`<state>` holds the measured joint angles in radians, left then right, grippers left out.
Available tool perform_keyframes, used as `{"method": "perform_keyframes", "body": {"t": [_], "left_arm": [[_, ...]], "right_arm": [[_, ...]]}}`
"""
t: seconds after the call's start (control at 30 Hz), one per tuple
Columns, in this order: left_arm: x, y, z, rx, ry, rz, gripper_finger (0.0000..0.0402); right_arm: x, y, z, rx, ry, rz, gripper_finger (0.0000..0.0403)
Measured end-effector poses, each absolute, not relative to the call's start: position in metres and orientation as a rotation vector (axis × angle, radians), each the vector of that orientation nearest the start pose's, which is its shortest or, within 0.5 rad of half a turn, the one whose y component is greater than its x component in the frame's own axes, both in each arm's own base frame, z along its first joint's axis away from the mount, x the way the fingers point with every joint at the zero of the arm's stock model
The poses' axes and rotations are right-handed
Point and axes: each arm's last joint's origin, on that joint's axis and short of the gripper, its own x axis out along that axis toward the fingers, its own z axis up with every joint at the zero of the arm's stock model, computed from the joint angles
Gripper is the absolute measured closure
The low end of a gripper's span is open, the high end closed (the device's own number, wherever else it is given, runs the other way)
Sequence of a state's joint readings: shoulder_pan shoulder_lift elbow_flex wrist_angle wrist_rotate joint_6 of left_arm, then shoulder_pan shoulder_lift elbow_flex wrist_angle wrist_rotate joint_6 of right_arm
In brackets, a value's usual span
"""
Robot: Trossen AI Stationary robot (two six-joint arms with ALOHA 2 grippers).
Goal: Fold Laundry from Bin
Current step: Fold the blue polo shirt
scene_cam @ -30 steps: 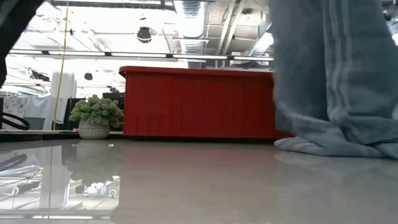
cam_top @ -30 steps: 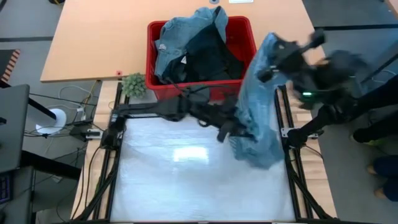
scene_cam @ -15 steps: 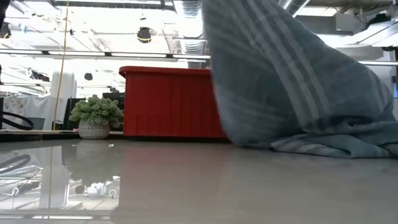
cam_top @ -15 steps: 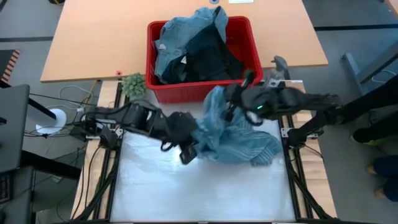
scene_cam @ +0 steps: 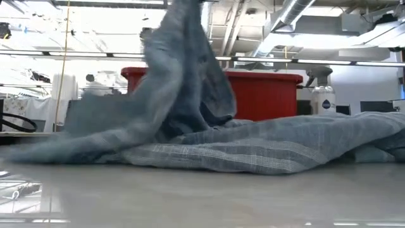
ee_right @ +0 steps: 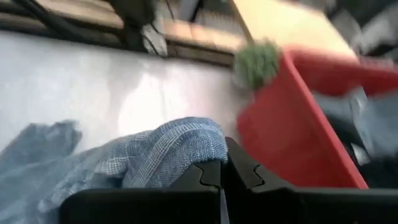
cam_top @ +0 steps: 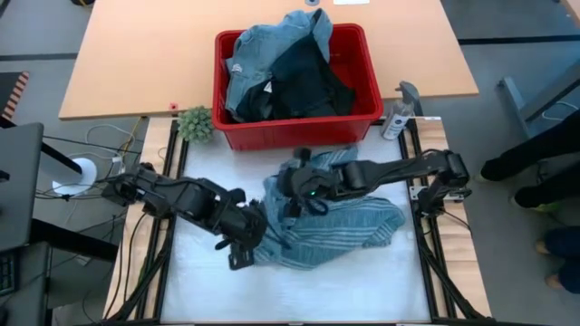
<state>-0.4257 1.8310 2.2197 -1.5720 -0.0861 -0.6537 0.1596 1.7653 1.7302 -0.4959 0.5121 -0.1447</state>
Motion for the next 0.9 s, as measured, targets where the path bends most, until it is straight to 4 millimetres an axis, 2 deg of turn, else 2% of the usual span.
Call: {"method": "perform_keyframes", "body": {"t": [0.13,0.33,0.5,0.6,0.67,0.77,0.9], "left_arm": [[0.288,-0.140,0.425,-0.323,1.149,0.117,0.0194],[0.255,-0.130,0.455,-0.419,0.998,0.206,0.0196],[0.236,-0.117,0.471,-0.401,0.838,0.317,0.0204],[0.235,-0.114,0.465,-0.354,0.844,0.345,0.0205],[0.238,-0.115,0.452,-0.292,0.892,0.355,0.0204],[0.241,-0.117,0.428,-0.198,1.000,0.346,0.0200],[0.243,-0.121,0.394,-0.015,1.113,0.342,0.0194]], "right_arm": [[0.415,0.051,0.369,-0.359,0.383,-0.225,0.0379],[0.445,0.027,0.350,-0.276,0.289,-0.145,0.0376],[0.468,0.005,0.322,-0.200,0.279,-0.090,0.0335],[0.472,-0.004,0.316,-0.181,0.311,-0.032,0.0301],[0.472,-0.010,0.325,-0.174,0.304,-0.010,0.0269],[0.463,-0.014,0.351,-0.196,0.289,0.002,0.0207],[0.438,-0.012,0.393,-0.282,0.349,0.025,0.0123]]}}
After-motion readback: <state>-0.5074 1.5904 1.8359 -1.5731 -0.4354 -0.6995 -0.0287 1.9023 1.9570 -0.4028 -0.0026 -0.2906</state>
